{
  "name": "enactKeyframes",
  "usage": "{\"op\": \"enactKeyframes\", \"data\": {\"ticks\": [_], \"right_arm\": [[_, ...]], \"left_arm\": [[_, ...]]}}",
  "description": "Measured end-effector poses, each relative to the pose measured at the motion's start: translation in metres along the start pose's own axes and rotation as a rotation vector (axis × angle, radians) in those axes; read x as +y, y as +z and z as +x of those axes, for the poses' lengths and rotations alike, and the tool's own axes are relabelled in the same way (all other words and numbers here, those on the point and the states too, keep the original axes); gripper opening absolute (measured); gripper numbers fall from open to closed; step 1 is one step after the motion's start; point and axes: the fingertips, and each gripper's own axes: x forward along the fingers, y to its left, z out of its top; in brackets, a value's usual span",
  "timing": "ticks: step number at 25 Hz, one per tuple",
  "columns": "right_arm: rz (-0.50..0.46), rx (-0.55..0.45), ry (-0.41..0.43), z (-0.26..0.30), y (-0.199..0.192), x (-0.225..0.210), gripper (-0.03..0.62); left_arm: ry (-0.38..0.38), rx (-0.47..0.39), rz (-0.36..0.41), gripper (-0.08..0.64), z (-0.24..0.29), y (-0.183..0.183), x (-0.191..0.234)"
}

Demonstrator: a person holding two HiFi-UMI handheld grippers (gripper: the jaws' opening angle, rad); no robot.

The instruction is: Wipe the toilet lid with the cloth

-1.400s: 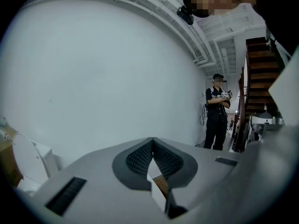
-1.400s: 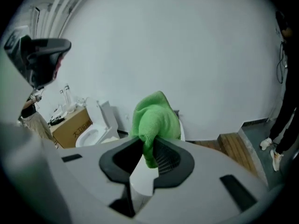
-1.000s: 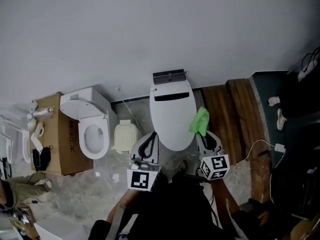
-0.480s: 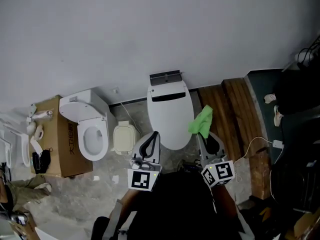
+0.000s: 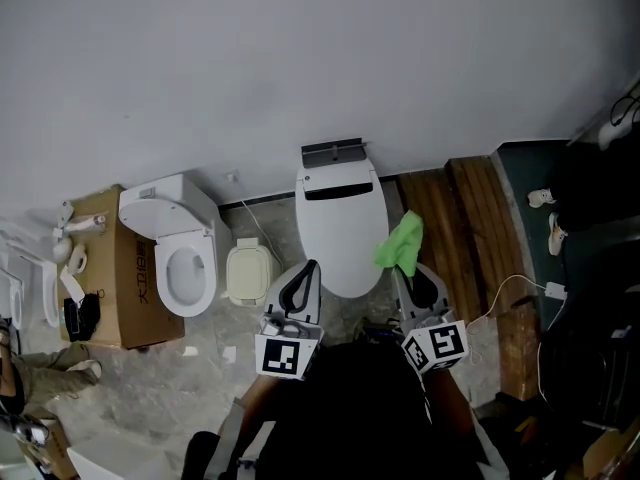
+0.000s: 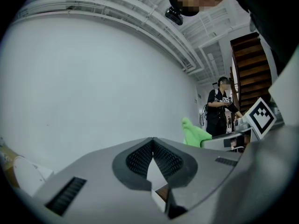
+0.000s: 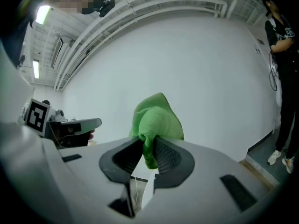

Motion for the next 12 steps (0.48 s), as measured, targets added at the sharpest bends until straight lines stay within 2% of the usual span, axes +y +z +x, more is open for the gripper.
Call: {"op": "enactKeyframes", "data": {"ticks": [12], "right_arm": [[-0.016, -0.001, 0.001, 0.0011, 0.0020, -0.0053, 0.084]], "left_arm": [[-0.003, -0.006, -0.007, 0.009, 0.0062, 0.0018, -0.0027]]}}
